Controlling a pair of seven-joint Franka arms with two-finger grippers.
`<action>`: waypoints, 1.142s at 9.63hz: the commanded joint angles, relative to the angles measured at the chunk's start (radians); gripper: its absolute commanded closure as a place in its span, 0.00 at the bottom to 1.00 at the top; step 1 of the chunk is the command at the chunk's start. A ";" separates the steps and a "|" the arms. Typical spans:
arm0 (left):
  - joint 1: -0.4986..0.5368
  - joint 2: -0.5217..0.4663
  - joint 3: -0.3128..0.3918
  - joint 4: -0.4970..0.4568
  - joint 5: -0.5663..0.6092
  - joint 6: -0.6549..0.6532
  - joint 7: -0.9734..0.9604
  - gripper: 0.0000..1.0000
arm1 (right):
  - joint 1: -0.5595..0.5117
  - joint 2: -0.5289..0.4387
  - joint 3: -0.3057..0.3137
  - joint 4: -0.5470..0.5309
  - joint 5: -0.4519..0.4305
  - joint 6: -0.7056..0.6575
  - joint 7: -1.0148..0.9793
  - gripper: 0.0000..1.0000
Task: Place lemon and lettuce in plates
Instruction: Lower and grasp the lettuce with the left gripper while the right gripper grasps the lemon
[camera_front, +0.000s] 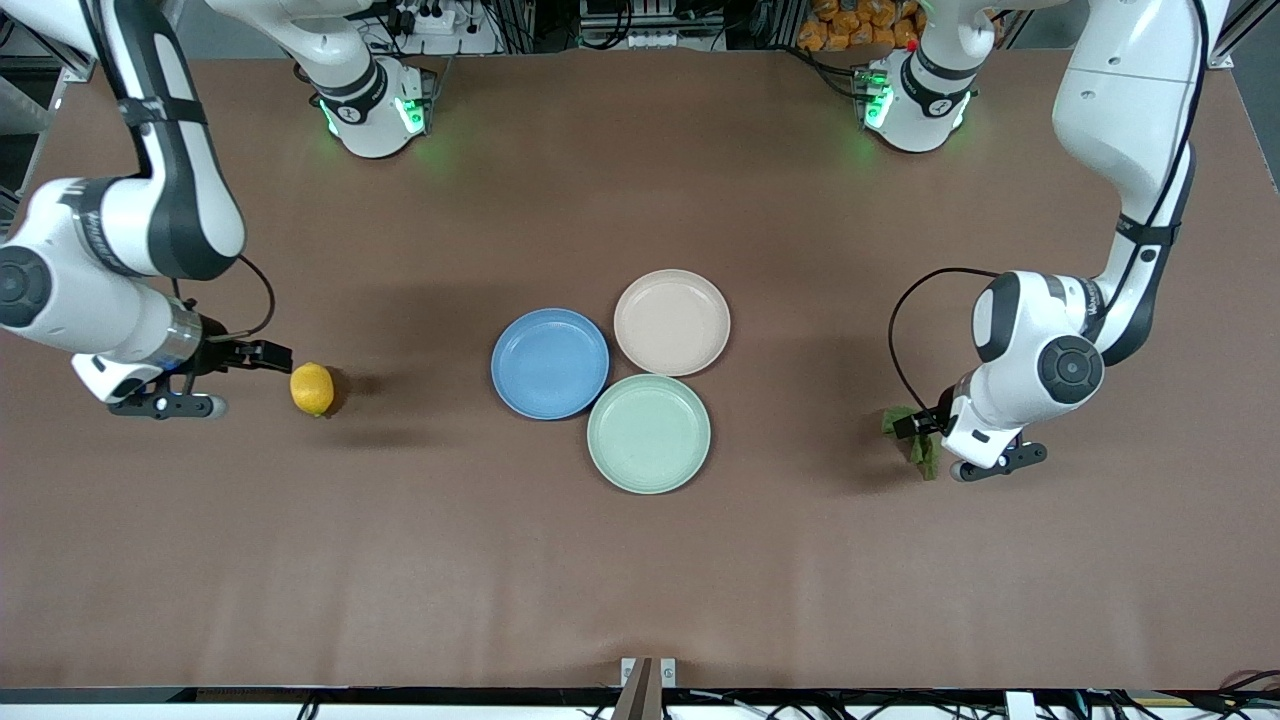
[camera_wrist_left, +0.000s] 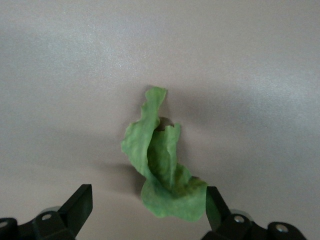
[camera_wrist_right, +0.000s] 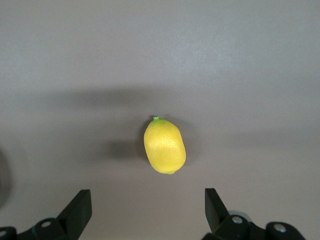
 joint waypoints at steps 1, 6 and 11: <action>-0.005 0.040 0.000 0.035 0.021 0.010 -0.040 0.00 | -0.003 0.000 0.002 -0.074 -0.008 0.092 0.000 0.00; -0.017 0.083 0.003 0.048 0.038 0.011 -0.066 0.01 | -0.010 0.069 0.002 -0.145 -0.008 0.270 -0.024 0.00; -0.025 0.082 0.001 0.053 0.106 0.010 -0.074 1.00 | -0.013 0.124 0.001 -0.199 -0.008 0.410 -0.030 0.00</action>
